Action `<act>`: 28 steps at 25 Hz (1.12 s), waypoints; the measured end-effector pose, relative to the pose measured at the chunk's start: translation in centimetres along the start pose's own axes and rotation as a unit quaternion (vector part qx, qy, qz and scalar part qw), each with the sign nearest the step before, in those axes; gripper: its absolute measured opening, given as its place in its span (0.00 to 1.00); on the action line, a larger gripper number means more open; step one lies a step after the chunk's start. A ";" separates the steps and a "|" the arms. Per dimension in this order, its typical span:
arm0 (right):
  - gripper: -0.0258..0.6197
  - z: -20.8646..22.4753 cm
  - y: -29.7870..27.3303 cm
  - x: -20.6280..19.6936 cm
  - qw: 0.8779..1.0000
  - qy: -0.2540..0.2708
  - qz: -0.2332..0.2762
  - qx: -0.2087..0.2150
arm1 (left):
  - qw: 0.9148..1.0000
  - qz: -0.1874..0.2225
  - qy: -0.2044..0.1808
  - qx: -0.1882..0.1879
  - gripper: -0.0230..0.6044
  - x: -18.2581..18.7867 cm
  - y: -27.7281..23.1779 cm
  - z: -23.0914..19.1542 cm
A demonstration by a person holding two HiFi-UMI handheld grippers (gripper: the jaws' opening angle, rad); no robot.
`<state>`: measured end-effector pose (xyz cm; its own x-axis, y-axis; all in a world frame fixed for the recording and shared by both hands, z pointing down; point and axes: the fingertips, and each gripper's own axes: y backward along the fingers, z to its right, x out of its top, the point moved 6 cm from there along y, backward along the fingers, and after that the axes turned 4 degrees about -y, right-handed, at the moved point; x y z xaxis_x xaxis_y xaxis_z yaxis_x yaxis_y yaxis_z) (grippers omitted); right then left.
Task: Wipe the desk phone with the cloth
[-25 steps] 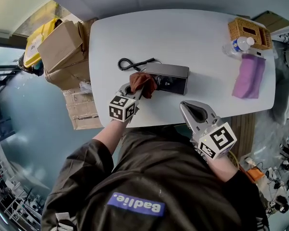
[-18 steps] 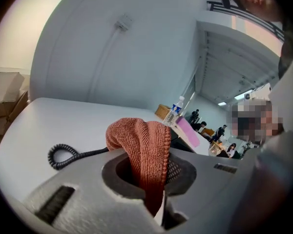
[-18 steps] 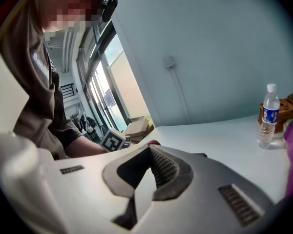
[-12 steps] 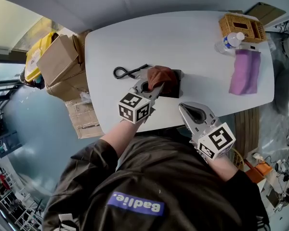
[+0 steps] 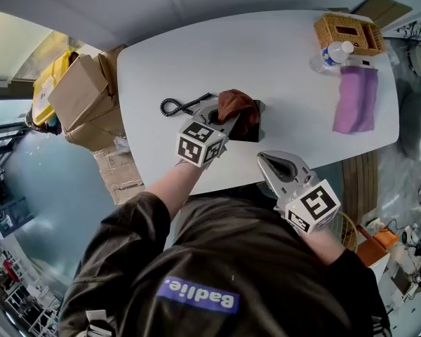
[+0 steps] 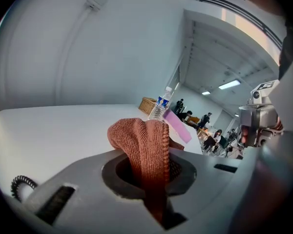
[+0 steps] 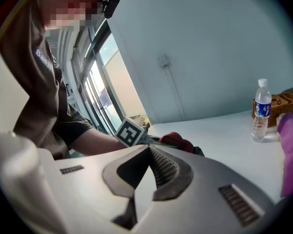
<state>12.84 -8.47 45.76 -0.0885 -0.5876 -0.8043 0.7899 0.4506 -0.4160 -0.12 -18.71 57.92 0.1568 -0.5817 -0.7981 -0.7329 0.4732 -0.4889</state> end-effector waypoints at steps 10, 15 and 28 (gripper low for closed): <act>0.08 -1.6 -2.0 -0.1 1.000 0.010 -0.013 0.005 | 0.999 -0.032 0.023 0.033 0.09 -4.2 3.6 -4.9; 0.08 -3.0 -2.5 -0.5 1.000 0.012 -0.014 -0.004 | 0.997 -0.037 0.041 0.055 0.09 -6.5 5.9 -7.2; 0.08 -6.0 2.2 -0.9 0.999 0.032 0.018 -0.037 | 0.992 -0.017 0.067 0.103 0.09 -9.1 11.8 -5.9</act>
<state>10.99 -2.90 42.97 -0.1006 -0.5266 -0.8441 0.7470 0.5205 -0.4137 -14.11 -11.71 61.45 0.0794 -0.6753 -0.7332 -0.5758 0.5694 -0.5868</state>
